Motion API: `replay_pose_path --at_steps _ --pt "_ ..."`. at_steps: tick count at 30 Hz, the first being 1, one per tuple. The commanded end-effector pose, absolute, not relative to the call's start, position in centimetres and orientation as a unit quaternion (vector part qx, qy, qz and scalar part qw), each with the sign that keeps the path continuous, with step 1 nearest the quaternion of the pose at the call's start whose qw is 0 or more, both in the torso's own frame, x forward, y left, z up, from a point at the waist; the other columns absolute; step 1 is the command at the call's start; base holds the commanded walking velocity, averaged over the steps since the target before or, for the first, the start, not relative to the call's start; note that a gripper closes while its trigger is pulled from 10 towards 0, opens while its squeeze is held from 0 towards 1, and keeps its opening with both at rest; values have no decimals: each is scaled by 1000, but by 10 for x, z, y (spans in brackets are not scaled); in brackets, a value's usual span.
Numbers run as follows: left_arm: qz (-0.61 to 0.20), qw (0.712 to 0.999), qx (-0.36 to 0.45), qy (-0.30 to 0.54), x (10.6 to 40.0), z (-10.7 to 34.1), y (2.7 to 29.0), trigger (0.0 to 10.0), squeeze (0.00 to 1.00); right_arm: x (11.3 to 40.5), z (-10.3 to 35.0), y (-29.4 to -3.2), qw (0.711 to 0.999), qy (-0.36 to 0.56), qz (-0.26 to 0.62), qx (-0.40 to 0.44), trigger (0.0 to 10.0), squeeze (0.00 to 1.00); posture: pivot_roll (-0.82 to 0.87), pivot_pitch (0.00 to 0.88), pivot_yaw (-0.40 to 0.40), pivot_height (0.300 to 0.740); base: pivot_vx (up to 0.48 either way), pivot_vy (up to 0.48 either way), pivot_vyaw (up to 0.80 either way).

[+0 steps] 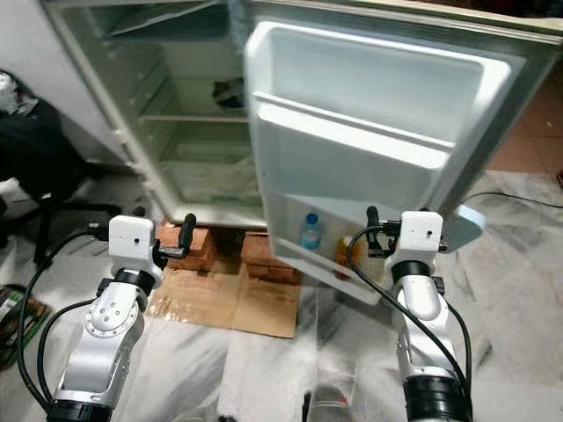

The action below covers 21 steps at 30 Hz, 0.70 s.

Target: Restocking fridge

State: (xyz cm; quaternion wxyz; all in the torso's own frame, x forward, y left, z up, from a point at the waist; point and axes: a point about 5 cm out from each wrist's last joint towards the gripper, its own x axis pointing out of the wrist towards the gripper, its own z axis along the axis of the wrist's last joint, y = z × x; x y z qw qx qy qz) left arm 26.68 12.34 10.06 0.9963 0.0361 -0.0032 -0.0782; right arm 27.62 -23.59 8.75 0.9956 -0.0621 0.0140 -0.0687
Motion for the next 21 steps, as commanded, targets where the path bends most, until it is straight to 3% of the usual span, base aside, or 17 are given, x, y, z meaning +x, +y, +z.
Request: replay_pose_path --at_steps 1,7,14,18,21 --pt "-67 997 47 -2 268 101 134 10000 0 278 93 -231 997 -2 -50 -57 10000 0 -50 76 67 740 371 -266 0" --pt "-62 997 43 1 264 98 135 10000 0 260 74 -239 997 36 -14 -68 10000 0 -48 78 57 740 325 -261 0" --pt "-52 998 39 7 263 97 135 10000 0 248 58 -249 994 82 37 -65 10000 0 -46 79 55 740 0 0 0" --pt "-54 998 39 6 264 97 136 10000 0 255 64 -247 995 77 53 -28 10000 0 -48 77 60 740 0 0 0" --pt "-62 997 34 7 265 97 134 10000 0 261 76 -232 991 61 112 42 10000 0 -48 76 65 740 0 0 0"
